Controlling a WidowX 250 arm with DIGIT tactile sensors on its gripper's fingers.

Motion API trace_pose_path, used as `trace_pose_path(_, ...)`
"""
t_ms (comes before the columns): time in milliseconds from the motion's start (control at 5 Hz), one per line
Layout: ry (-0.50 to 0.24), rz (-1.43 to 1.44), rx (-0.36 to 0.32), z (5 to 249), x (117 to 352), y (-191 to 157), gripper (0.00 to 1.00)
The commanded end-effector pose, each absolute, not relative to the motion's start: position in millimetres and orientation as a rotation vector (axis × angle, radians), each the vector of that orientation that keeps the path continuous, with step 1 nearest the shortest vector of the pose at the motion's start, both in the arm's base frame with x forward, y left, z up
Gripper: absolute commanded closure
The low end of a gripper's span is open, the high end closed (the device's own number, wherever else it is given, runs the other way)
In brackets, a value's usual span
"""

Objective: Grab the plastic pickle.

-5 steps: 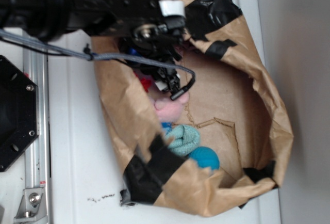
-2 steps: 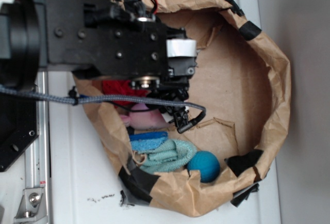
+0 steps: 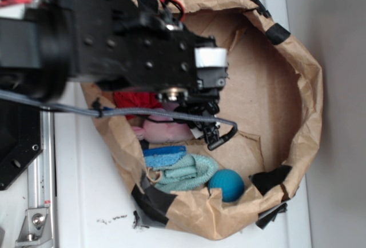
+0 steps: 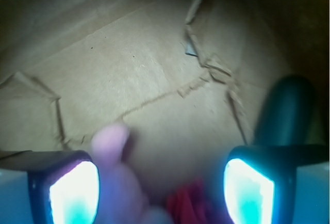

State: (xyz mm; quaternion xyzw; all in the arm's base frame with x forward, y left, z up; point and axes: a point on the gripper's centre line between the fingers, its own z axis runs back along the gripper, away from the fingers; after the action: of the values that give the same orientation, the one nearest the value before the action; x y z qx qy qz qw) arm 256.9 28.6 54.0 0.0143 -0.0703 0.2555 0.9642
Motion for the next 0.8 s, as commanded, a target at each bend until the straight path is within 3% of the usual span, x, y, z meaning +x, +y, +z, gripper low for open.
trace_pose_path(0,-0.223,0.534,0.073,63.2,242.4,70.1,0.0)
trace_pose_path(200,-0.245,0.547,0.091,73.2,231.0,85.9,0.0)
trace_pose_path(600,-0.191,0.577,0.086,55.7,229.3,103.7,0.0)
